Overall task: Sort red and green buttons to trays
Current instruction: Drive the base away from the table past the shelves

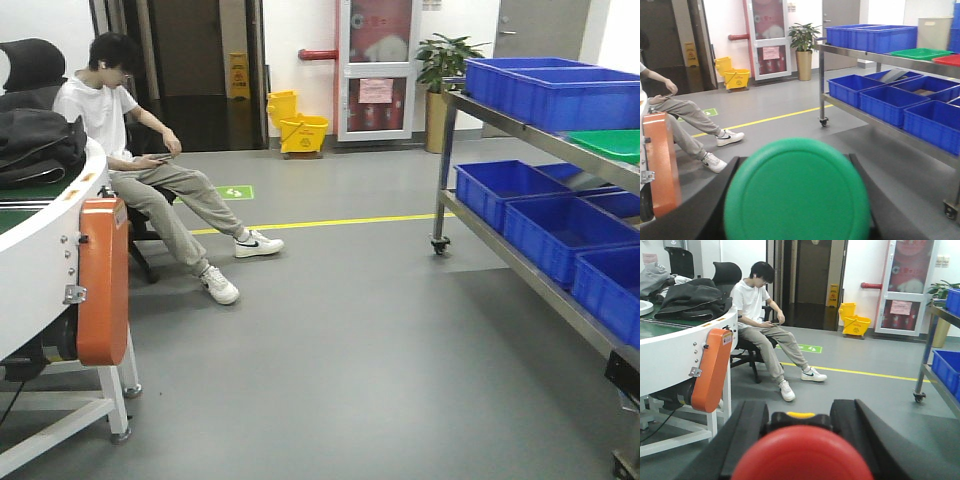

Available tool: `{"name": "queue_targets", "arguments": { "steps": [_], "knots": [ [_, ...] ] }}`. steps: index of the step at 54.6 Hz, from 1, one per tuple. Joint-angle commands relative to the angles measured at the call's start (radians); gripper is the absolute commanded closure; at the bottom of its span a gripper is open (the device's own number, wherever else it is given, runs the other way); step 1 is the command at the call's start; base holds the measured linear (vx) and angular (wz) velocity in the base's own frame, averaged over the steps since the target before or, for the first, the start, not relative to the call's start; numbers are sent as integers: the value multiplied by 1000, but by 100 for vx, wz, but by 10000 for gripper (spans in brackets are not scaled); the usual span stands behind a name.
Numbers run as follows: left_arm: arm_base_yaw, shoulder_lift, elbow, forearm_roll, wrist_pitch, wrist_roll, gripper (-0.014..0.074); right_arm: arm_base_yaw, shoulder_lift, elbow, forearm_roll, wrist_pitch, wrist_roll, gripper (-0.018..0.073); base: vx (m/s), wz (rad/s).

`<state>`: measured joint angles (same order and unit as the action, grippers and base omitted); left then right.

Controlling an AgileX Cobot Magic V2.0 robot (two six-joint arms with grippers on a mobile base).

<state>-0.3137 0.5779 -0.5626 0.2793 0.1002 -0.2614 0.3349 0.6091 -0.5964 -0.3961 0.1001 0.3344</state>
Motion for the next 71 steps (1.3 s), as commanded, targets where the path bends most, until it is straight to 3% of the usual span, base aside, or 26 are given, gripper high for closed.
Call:
{"name": "queue_targets", "arguments": {
  "steps": [1,71],
  "knots": [
    [-4,0,-31,-7,-85,-9,596,2,0,-34,-7,-86,-2,568,33,15],
    [-4,3,-29,-7,-88,-9,596,2,6,-34,-7,-87,-2,568,46,6]
  ]
}}
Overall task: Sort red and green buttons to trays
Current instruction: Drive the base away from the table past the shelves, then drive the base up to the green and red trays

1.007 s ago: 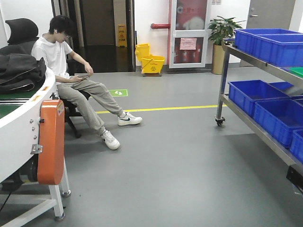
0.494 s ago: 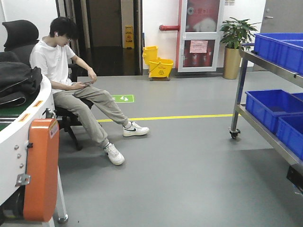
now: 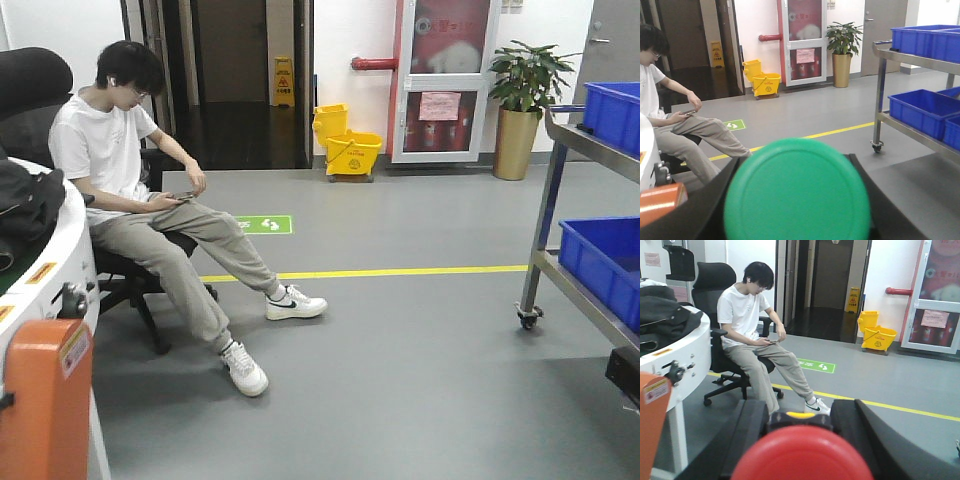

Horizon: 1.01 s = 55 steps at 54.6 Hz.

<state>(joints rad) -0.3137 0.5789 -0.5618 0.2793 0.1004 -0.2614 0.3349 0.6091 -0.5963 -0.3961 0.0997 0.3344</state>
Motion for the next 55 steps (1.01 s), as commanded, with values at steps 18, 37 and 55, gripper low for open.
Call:
{"name": "queue_targets", "arguments": {
  "steps": [18,37,55],
  "knots": [
    [-4,2,-30,-7,-89,-9,596,2,6,-34,-7,-87,-2,568,51,-4],
    [-4,2,-30,-7,-89,-9,596,2,6,-34,-7,-86,-2,568,48,-27],
    [-4,2,-30,-7,-89,-9,596,2,6,-34,-7,-86,-2,568,45,-48]
  ]
}}
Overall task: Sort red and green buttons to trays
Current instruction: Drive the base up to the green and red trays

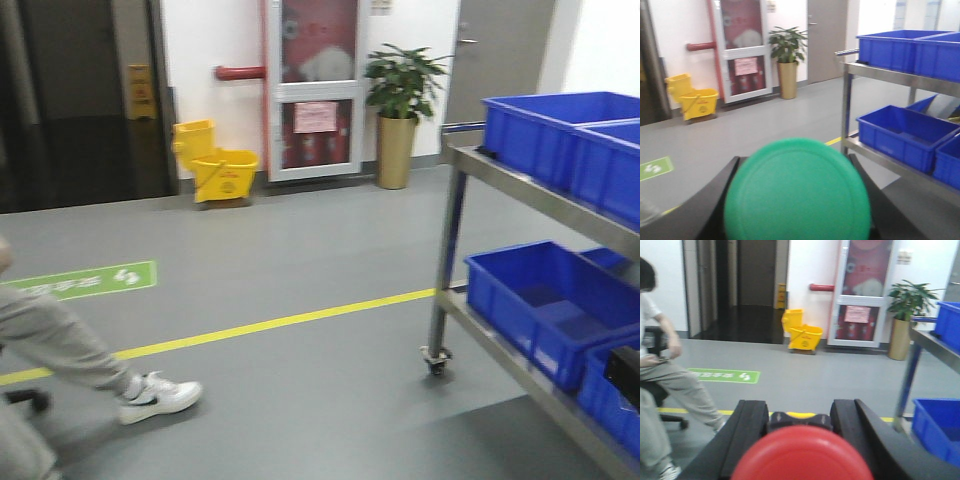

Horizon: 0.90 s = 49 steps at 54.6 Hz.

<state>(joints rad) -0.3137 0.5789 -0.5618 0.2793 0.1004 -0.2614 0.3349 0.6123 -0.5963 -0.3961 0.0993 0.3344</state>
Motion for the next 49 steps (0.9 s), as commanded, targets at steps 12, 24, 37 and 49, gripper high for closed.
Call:
{"name": "queue_targets", "arguments": {
  "steps": [12,24,37,49],
  "knots": [
    [-4,2,-30,-7,-89,-9,596,2,3,-34,-7,-86,-2,568,43,-54],
    [-4,2,-30,-7,-89,-9,596,2,3,-34,-7,-86,-2,568,41,-54],
    [-4,2,-30,-7,-89,-9,596,2,3,-34,-7,-86,-2,568,38,-58],
    [-4,2,-30,-7,-89,-9,596,2,3,-34,-7,-86,-2,568,33,-67]
  ]
}}
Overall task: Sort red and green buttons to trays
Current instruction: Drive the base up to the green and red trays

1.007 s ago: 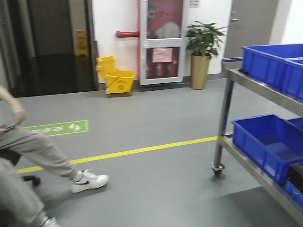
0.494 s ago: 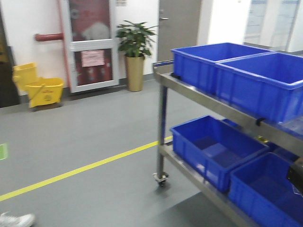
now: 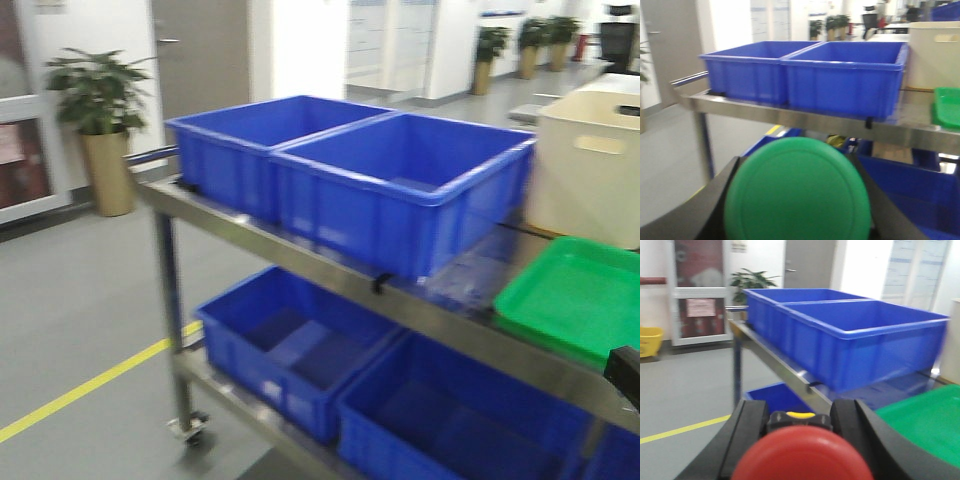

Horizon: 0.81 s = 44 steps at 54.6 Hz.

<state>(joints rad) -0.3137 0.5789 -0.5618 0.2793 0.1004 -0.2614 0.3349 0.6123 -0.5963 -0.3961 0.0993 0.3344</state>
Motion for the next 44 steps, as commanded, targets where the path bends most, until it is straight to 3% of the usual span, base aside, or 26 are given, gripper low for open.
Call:
{"name": "queue_targets", "arguments": {
  "steps": [1,44],
  "knots": [
    [-4,2,-30,-7,-89,-9,596,2,3,-34,-7,-86,-2,568,31,-71],
    [-4,2,-30,-6,-88,-9,596,2,3,-34,-7,-86,-2,568,24,-63]
  ]
}}
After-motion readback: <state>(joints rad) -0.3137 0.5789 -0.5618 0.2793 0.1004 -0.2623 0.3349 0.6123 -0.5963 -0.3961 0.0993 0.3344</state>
